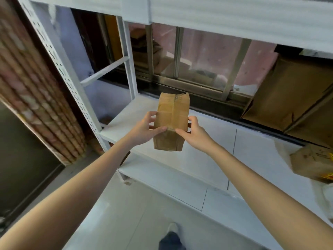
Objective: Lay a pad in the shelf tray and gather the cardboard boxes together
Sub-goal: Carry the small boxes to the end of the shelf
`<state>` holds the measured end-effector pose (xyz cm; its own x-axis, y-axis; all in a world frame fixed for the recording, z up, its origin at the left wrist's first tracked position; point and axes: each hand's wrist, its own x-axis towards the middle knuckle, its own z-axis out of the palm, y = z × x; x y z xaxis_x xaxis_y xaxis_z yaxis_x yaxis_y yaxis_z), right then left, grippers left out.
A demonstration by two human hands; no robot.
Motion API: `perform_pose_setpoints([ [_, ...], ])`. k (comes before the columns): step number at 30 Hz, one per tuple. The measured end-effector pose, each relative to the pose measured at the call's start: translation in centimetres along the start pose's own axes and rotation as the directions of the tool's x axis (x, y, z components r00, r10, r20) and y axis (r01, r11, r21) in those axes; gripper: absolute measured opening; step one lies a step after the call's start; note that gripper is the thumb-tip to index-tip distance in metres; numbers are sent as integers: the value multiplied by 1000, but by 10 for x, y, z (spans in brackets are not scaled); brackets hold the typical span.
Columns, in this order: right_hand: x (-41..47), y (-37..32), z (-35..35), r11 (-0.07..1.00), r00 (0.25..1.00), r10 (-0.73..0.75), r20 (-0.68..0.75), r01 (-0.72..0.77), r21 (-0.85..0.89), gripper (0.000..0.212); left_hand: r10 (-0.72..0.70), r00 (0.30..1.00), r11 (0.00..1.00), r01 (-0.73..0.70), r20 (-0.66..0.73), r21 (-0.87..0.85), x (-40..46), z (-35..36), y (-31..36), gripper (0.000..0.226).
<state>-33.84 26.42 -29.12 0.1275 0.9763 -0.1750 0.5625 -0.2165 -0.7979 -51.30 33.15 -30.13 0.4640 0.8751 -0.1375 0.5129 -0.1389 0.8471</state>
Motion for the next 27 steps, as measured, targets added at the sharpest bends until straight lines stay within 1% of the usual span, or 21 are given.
perform_pose_setpoints([
  [4, 44, -15, 28, 1000, 999, -7, 49, 8, -23, 54, -14, 1000, 1000, 14, 12, 0, 25, -35, -32, 62],
  [8, 92, -26, 50, 998, 996, -7, 87, 12, -58, 49, -41, 997, 999, 40, 60, 18, 60, -70, -59, 61],
  [11, 133, -37, 66, 998, 993, 0, 122, 7, -61, 47, -76, 995, 995, 72, 67, 71, 92, -97, -81, 64],
  [16, 184, -49, 93, 997, 989, 25, 145, -13, -81, 42, -86, 993, 984, 72, 80, 165, 134, -132, -115, 65],
  [18, 199, -51, 104, 997, 990, 40, 136, -30, -72, 42, -76, 995, 977, 62, 61, 206, 148, -142, -128, 65],
  [21, 216, -52, 123, 998, 991, 62, 116, -58, -34, 50, -92, 995, 964, 79, 41, 255, 165, -152, -146, 63],
  [24, 230, -56, 142, 993, 986, 122, 117, -122, -11, 67, -132, 986, 953, 99, 98, 286, 181, -160, -169, 62],
  [27, 242, -60, 159, 988, 981, 157, 113, -157, -8, 67, -178, 970, 942, 118, 168, 314, 193, -169, -190, 61],
])
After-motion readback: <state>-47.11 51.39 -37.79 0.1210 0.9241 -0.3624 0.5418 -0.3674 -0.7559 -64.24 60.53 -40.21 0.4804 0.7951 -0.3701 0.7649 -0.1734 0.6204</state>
